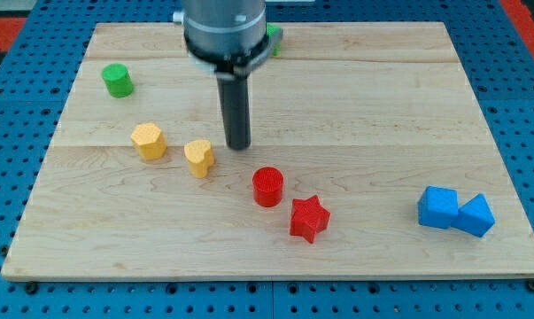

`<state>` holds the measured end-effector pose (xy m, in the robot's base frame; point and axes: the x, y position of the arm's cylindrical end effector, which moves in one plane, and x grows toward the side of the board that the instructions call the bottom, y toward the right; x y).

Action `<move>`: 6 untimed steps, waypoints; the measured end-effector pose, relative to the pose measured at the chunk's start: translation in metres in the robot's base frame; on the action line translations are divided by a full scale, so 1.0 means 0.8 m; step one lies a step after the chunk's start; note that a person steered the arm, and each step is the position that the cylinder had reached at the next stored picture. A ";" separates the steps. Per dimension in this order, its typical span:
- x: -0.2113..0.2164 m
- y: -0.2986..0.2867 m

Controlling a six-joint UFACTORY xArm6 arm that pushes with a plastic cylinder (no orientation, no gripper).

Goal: Push the blue triangle into the blue cube

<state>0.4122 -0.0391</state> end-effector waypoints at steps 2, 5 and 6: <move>-0.032 0.300; 0.138 0.441; 0.195 0.450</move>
